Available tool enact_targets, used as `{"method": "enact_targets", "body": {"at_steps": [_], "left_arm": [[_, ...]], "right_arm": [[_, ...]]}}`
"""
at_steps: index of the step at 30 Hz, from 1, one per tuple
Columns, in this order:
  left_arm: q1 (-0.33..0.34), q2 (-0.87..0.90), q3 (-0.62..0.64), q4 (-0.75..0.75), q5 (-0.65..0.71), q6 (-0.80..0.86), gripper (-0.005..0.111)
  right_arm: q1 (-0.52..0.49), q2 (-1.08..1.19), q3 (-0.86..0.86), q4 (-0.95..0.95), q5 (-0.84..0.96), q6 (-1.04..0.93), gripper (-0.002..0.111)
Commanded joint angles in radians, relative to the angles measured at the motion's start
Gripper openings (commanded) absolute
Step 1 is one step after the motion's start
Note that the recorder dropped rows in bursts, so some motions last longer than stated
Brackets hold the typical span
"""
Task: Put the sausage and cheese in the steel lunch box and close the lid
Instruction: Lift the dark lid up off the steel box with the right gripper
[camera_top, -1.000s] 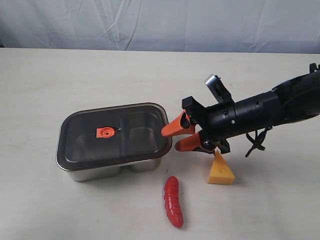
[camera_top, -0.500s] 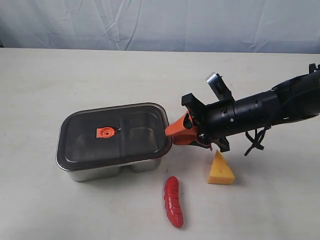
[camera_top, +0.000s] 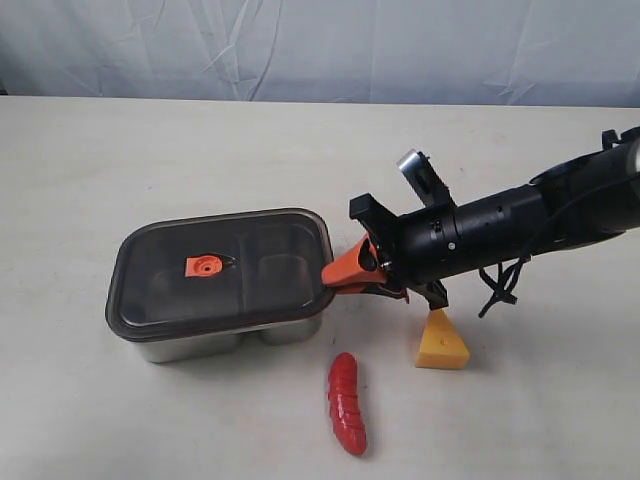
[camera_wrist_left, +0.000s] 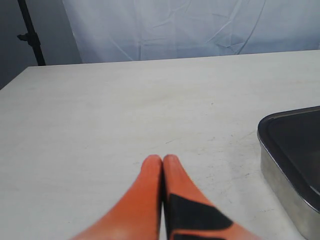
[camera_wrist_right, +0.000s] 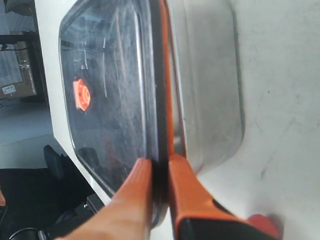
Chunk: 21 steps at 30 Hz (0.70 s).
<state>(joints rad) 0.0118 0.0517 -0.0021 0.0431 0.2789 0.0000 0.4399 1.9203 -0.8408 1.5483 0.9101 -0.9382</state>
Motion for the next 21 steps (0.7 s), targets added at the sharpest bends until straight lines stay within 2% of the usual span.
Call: {"method": "enact_targets", "body": {"at_steps": [1, 21], "left_arm": [[0.005, -0.005, 0.002, 0.003, -0.014, 0.000, 0.000], [0.005, -0.005, 0.002, 0.003, -0.014, 0.000, 0.000]], "right_arm": [[0.003, -0.014, -0.004, 0.003, 0.047, -0.012, -0.001], [0.003, -0.272, -0.004, 0.024, 0.095, -0.060, -0.001]]}}
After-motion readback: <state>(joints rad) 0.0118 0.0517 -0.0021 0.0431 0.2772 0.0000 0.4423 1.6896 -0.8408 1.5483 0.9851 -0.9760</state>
